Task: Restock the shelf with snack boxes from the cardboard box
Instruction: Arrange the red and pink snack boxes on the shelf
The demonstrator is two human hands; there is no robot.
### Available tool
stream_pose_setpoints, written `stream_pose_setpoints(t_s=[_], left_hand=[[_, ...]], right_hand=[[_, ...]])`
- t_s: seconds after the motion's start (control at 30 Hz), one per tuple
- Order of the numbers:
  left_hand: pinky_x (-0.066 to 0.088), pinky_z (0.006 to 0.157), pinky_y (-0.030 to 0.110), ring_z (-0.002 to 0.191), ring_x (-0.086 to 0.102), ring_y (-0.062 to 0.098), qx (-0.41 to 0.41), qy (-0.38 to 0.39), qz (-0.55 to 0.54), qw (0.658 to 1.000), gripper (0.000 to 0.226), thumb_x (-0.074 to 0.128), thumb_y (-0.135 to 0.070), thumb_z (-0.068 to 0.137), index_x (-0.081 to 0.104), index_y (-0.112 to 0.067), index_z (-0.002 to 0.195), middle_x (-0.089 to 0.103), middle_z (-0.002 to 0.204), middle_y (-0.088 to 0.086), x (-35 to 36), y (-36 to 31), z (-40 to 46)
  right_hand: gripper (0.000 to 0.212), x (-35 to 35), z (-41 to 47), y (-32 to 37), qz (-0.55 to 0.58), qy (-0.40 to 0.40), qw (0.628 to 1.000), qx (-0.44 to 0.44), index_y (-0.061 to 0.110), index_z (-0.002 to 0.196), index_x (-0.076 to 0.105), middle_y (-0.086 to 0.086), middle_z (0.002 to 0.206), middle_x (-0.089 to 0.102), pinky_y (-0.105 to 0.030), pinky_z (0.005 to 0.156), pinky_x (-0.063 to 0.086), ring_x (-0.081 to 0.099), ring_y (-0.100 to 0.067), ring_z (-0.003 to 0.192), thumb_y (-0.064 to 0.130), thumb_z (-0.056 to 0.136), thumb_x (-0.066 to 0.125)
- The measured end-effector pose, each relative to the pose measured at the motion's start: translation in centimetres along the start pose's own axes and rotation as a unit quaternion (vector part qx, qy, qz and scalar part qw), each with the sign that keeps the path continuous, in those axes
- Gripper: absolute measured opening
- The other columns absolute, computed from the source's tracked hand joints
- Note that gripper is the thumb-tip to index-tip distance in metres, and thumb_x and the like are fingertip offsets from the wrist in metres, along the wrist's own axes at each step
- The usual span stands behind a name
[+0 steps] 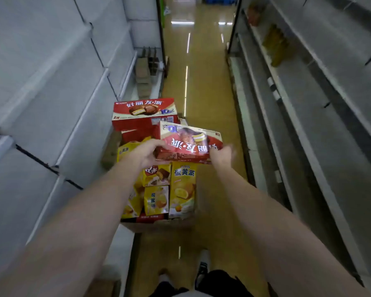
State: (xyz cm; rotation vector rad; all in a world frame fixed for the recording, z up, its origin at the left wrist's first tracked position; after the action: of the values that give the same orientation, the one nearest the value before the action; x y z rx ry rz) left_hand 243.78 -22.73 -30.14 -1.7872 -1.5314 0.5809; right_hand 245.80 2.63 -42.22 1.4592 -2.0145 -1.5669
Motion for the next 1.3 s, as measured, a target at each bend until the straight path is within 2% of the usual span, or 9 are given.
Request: stream_pose_setpoints(t_s=[0.2,0.33,0.5,0.67,0.73,0.87,1.0,1.17,1.3], left_hand=[[0.058,0.070,0.041,0.086,0.074,0.028,0.038,0.078,-0.090,0.992,0.054,0.062,-0.060,0.086,0.069,-0.016,0.116,0.074,0.109,0.013,10.1,-2.3,-1.0],[0.059,0.065,0.038,0.078,0.073,0.023,0.049,0.158,-0.046,0.985,0.050,0.067,-0.045,0.085,0.066,-0.016,0.125,0.076,0.095,0.006,17.7,-2.9,-2.2],[0.057,0.086,0.043,0.083,0.071,0.026,0.050,0.263,-0.065,0.961,0.042,0.062,-0.029,0.086,0.066,-0.008,0.122,0.074,0.098,0.010,29.7,-2.7,-6.3],[0.053,0.097,0.047,0.105,0.069,0.033,0.033,0.345,-0.130,0.929,0.048,0.066,-0.023,0.081,0.062,-0.006,0.125,0.071,0.113,0.017,40.6,-3.3,-10.9],[0.051,0.100,0.047,0.109,0.066,0.034,0.035,0.373,-0.145,0.916,0.048,0.066,-0.020,0.080,0.062,-0.005,0.125,0.069,0.118,0.018,44.0,-4.0,-12.0],[0.051,0.098,0.045,0.102,0.067,0.031,0.040,0.418,-0.123,0.899,0.052,0.066,-0.023,0.083,0.057,-0.006,0.131,0.070,0.112,0.016,49.5,-5.0,-13.9],[0.060,0.074,0.040,0.091,0.065,0.027,0.042,0.472,-0.007,0.880,0.032,0.063,-0.029,0.087,0.059,-0.012,0.114,0.068,0.100,0.012,53.0,-4.9,-14.6],[0.055,0.069,0.032,0.074,0.064,0.023,0.169,0.462,0.186,0.851,0.017,0.072,-0.018,0.085,0.068,-0.008,0.098,0.072,0.076,0.003,56.8,-5.7,-14.0],[0.056,0.075,0.034,0.089,0.063,0.025,0.304,0.420,0.221,0.826,0.034,0.075,-0.011,0.085,0.059,-0.007,0.115,0.067,0.096,0.005,60.4,-8.4,-14.6]], right_hand=[[0.057,-12.3,-8.0,5.7,0.011,-0.157,0.987,-0.030,0.004,0.128,0.054,-0.017,0.133,0.052,-0.037,0.106,0.041,0.051,-0.030,0.124,0.032,0.080,0.068],[0.041,-21.0,-9.7,5.6,0.063,-0.244,0.967,-0.032,0.009,0.116,0.056,-0.012,0.124,0.059,-0.033,0.100,0.044,0.057,-0.028,0.116,0.026,0.083,0.074],[0.085,-32.8,-11.5,4.9,0.150,-0.338,0.929,0.001,0.000,0.138,0.042,-0.016,0.138,0.054,-0.042,0.109,0.042,0.052,-0.034,0.128,0.047,0.077,0.079],[0.051,-40.2,-13.5,7.1,0.248,-0.269,0.930,-0.050,0.017,0.113,0.058,0.000,0.103,0.069,-0.042,0.091,0.055,0.066,-0.025,0.096,0.054,0.081,0.072],[0.048,-42.3,-14.0,8.5,0.267,-0.241,0.930,-0.071,0.020,0.116,0.056,-0.003,0.109,0.070,-0.036,0.078,0.057,0.068,-0.026,0.096,0.050,0.083,0.073],[0.063,-47.4,-13.7,10.6,0.280,-0.257,0.912,-0.156,0.026,0.121,0.051,-0.008,0.127,0.065,-0.043,0.092,0.056,0.067,-0.026,0.109,0.044,0.070,0.083],[0.073,-52.5,-14.2,11.9,0.238,-0.304,0.910,-0.154,0.019,0.130,0.056,-0.005,0.121,0.068,-0.040,0.096,0.054,0.068,-0.021,0.102,0.040,0.066,0.084],[0.045,-57.7,-14.7,12.6,0.180,-0.373,0.899,-0.146,0.012,0.108,0.061,-0.003,0.097,0.070,-0.024,0.062,0.053,0.066,-0.015,0.076,0.019,0.071,0.085],[0.038,-60.8,-14.1,13.8,0.096,-0.394,0.904,-0.133,0.020,0.090,0.058,0.008,0.076,0.059,-0.018,0.054,0.041,0.055,-0.004,0.065,0.026,0.068,0.088]])
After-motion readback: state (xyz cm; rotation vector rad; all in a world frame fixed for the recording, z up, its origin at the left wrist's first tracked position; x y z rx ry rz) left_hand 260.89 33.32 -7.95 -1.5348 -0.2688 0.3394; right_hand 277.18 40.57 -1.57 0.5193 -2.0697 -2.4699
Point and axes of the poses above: each hand's wrist, its own z-axis towards the middle knuckle, its own x-axis out of the palm, y = z × x, the point moved 3 cm from there along z, towards the middle knuckle
